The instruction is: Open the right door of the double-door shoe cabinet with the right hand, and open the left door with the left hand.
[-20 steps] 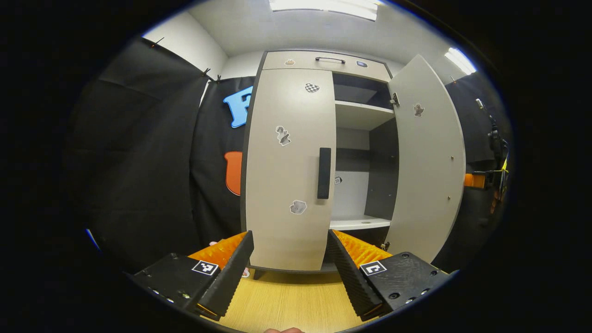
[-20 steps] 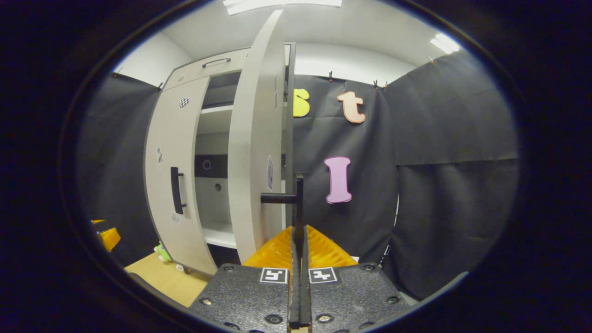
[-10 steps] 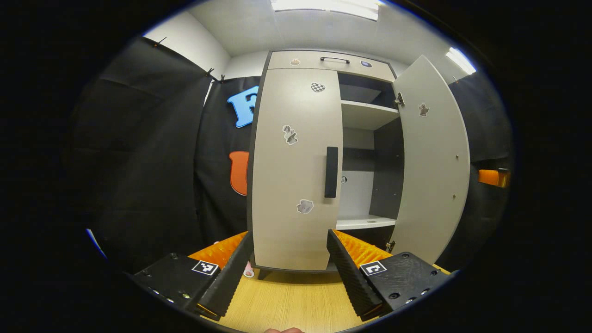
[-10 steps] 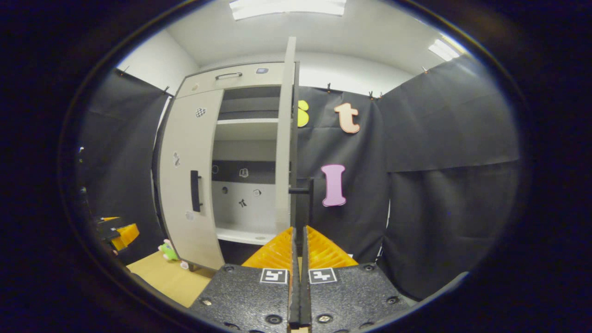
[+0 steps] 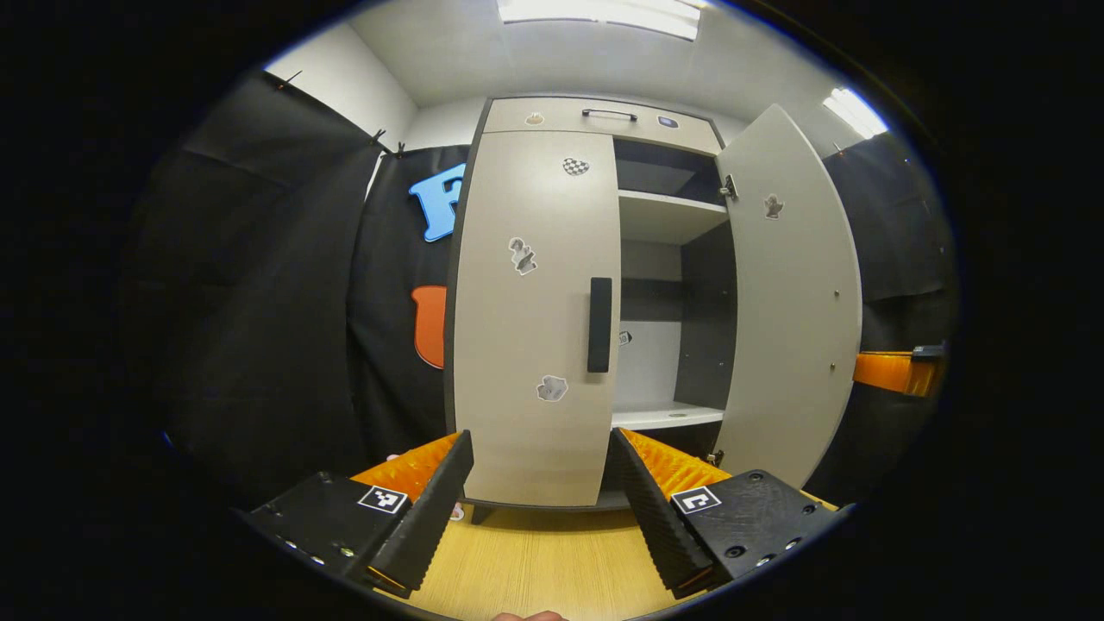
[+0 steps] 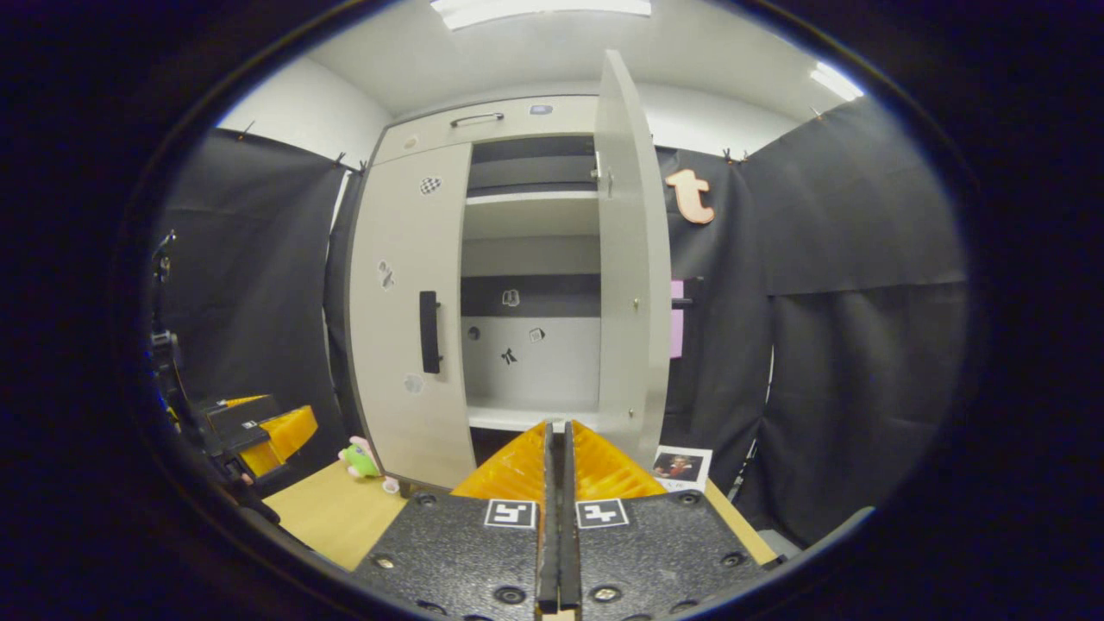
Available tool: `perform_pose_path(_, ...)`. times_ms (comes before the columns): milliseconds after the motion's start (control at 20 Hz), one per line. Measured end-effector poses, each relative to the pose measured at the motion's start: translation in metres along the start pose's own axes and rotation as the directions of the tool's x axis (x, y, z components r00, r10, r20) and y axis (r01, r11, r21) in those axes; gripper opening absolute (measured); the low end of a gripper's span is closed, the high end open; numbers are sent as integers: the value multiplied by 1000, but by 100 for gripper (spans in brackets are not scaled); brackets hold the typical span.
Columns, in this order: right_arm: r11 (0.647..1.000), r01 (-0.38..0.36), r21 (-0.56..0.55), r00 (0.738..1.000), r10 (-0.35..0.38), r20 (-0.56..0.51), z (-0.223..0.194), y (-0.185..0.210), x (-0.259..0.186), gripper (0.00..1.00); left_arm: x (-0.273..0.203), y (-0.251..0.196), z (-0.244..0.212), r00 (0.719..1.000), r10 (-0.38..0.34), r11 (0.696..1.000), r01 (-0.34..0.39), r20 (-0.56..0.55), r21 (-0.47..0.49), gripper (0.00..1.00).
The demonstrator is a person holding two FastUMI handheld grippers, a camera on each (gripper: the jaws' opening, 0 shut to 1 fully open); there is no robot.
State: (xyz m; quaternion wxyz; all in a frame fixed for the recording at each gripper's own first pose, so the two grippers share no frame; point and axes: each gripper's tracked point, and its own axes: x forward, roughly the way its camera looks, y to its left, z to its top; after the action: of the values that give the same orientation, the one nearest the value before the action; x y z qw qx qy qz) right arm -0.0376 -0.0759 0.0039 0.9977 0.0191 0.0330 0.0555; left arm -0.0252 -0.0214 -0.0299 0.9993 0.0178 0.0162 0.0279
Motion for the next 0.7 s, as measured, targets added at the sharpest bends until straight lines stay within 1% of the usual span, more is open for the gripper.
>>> perform_pose_path(50, 1000, -12, 16, 1000, 12, -3, -3, 6, -4, 17, 2, -2, 2, 1000, -3, 1000, 3, 4, 4, 95)
perform_pose_path(100, 999, -16, 32, 1000, 16, -11, -7, 7, -2, 24, 4, -3, 4, 1000, -5, 1000, 5, 10, 5, 95)
perform_pose_path(150, 999, -16, 40, 1000, 17, -20, -11, 6, -1, 36, 6, -6, 9, 1000, -13, 1000, 13, 23, -1, 95)
perform_pose_path(250, 997, -54, 51, 998, 55, -25, -14, 14, 2, 55, 13, -18, 22, 997, -47, 998, 49, 67, -31, 95)
perform_pose_path(300, 997, -65, 50, 997, 67, -31, -16, 17, 5, 55, 18, -23, 30, 994, -64, 997, 68, 91, -40, 95)
perform_pose_path(400, 998, -62, 16, 998, 62, -25, -17, 16, 6, 67, 29, -30, 41, 990, -76, 997, 80, 122, -24, 95)
perform_pose_path(450, 998, -61, -9, 998, 61, -20, -16, 18, 7, 82, 36, -33, 46, 988, -79, 997, 81, 131, -10, 95)
perform_pose_path(500, 998, -60, -32, 998, 60, -17, -17, 20, 7, 84, 44, -37, 50, 986, -82, 996, 84, 143, -5, 95)
perform_pose_path(600, 996, -72, -61, 997, 71, -11, -16, 25, 4, 84, 65, -48, 62, 981, -106, 994, 109, 163, -7, 95)
perform_pose_path(700, 994, -91, -58, 996, 91, -5, -16, 31, 0, 84, 89, -57, 70, 978, -123, 992, 126, 169, -8, 95)
